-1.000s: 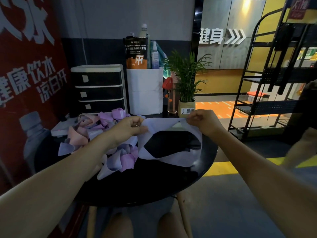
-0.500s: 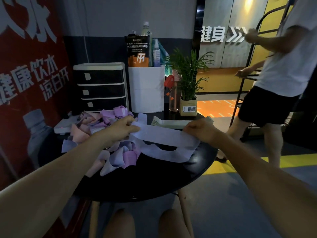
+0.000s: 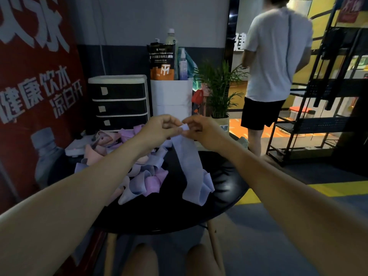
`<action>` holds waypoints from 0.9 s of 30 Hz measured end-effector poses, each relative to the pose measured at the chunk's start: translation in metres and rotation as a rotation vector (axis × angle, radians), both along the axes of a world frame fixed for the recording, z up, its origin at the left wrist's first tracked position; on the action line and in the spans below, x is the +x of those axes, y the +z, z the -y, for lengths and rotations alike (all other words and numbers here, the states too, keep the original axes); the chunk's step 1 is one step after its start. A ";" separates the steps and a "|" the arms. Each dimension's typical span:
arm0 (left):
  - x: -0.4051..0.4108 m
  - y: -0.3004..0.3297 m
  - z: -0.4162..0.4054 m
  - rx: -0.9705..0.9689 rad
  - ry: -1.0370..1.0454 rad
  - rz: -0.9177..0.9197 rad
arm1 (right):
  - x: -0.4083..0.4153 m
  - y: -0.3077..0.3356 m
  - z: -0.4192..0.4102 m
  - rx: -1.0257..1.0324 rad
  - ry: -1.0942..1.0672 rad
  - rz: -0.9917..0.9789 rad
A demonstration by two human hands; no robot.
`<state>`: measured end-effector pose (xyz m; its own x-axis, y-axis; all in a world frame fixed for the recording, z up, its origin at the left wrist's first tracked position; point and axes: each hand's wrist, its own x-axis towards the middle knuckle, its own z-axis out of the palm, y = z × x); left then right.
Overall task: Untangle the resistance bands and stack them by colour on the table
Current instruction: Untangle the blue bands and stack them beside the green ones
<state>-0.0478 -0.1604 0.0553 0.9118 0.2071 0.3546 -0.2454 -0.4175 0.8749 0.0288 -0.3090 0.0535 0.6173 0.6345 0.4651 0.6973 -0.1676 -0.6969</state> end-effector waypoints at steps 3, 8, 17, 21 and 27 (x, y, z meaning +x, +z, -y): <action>0.002 0.009 0.005 -0.044 0.026 0.076 | 0.002 0.011 -0.005 0.004 -0.059 0.028; 0.005 0.000 0.008 -0.203 -0.024 0.032 | 0.004 0.020 0.002 0.147 -0.140 -0.007; 0.021 -0.019 0.033 -0.014 -0.093 -0.045 | 0.015 0.024 0.022 0.342 -0.227 -0.211; 0.025 -0.013 0.036 0.041 -0.141 -0.081 | 0.015 0.025 0.032 0.366 -0.202 -0.195; 0.022 -0.030 0.037 0.319 -0.231 -0.259 | 0.038 0.025 0.050 0.423 -0.451 -0.148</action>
